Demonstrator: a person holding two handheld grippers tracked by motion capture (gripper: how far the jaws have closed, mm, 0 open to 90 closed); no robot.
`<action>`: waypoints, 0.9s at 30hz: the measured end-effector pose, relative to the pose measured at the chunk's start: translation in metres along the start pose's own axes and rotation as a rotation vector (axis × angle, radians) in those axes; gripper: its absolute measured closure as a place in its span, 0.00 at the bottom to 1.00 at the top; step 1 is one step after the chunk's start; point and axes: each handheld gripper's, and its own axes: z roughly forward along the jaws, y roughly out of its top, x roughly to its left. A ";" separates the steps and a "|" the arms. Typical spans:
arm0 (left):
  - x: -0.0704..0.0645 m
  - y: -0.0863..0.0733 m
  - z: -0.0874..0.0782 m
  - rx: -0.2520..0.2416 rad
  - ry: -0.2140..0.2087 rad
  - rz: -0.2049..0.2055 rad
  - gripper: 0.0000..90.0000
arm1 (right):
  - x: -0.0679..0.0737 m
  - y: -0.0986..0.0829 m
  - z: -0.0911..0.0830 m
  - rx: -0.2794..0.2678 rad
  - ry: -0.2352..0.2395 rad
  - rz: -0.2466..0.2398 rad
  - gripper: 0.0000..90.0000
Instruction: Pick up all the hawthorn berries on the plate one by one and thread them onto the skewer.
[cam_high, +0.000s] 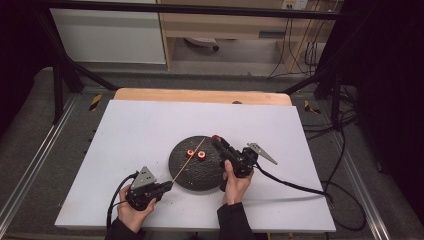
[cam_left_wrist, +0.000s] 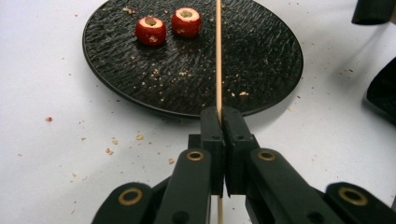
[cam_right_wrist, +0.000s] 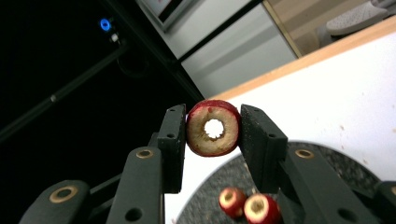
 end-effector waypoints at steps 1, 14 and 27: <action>-0.001 0.000 0.001 0.000 0.000 0.001 0.98 | 0.000 0.001 0.001 -0.007 0.008 0.010 0.70; -0.009 0.001 0.004 -0.010 -0.015 0.022 0.98 | -0.001 0.003 0.006 -0.072 0.064 0.090 0.70; -0.016 0.002 0.007 -0.018 -0.012 0.030 0.98 | -0.001 -0.006 0.006 -0.078 0.093 0.112 0.70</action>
